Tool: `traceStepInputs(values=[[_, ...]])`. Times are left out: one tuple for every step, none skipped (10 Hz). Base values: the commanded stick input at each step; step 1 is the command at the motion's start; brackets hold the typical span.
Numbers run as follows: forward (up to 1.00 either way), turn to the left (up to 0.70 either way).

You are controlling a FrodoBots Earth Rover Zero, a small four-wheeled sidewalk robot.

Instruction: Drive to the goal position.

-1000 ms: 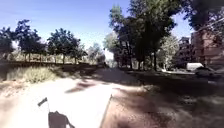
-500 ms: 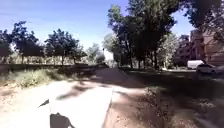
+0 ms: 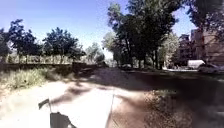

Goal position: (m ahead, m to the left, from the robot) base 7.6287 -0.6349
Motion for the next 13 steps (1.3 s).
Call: traceStepInputs(values=[[0.7,0.0],[0.7,0.0],[0.7,0.0],[0.7,0.0],[0.7,0.0],[0.7,0.0],[0.7,0.0],[0.7,0.0],[0.7,0.0],[0.7,0.0],[0.74,0.0],[0.85,0.0],[0.85,0.0]])
